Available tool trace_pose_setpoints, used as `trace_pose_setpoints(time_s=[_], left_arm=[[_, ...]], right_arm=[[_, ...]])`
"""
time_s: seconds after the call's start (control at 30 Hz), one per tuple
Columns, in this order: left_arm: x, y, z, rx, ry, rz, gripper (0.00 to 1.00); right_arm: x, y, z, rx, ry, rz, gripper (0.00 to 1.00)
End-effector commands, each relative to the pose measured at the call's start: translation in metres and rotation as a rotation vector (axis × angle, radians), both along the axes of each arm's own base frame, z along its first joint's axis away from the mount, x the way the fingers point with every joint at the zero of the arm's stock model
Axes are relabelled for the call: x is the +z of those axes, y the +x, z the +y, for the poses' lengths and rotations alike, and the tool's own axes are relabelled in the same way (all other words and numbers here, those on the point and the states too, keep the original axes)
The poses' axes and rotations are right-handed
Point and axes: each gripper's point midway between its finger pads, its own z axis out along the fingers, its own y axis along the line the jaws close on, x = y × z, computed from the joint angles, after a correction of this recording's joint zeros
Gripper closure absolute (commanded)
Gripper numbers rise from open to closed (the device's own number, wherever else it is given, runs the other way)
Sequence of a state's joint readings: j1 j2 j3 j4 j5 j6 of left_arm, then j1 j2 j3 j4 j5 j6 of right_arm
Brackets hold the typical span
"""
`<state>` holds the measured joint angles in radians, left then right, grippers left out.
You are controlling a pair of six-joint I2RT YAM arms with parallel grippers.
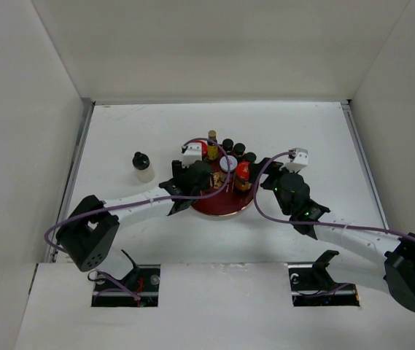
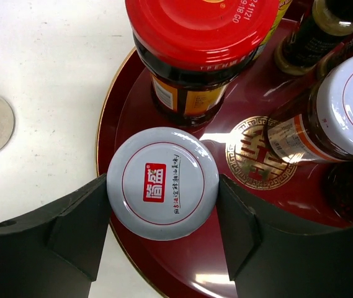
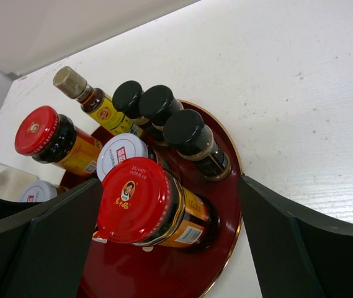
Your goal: Organize the condiment bottles
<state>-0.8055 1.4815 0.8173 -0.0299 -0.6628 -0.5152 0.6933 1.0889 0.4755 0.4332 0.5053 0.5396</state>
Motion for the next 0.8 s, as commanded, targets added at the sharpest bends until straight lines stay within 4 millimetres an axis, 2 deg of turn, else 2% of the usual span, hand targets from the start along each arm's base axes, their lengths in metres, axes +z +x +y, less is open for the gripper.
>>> trace_pose_setpoints(time_s=[0.0, 0.1, 0.23, 0.37, 0.5, 0.77], left_arm=[[0.03, 0.014, -0.005, 0.026, -0.078, -0.105, 0.47], [0.034, 0.013, -0.004, 0.023, -0.083, -0.111, 0.34], [0.058, 0.01, -0.003, 0.001, -0.104, -0.161, 0.16], [0.08, 0.003, 0.008, -0.001, -0.111, -0.208, 0.12], [0.092, -0.002, 0.042, 0.084, -0.112, -0.255, 0.13], [0.083, 0.013, 0.131, 0.329, -0.066, -0.206, 0.12]], right_arm=[[0.02, 0.003, 0.001, -0.009, 0.051, -0.054, 0.03], [0.019, 0.003, 0.0, -0.009, 0.053, -0.054, 0.03], [0.02, 0.003, 0.002, -0.005, 0.05, -0.054, 0.03], [0.022, 0.003, 0.001, -0.005, 0.05, -0.058, 0.03], [0.021, 0.003, 0.001, -0.006, 0.054, -0.056, 0.02], [0.019, 0.005, 0.003, -0.003, 0.039, -0.051, 0.02]])
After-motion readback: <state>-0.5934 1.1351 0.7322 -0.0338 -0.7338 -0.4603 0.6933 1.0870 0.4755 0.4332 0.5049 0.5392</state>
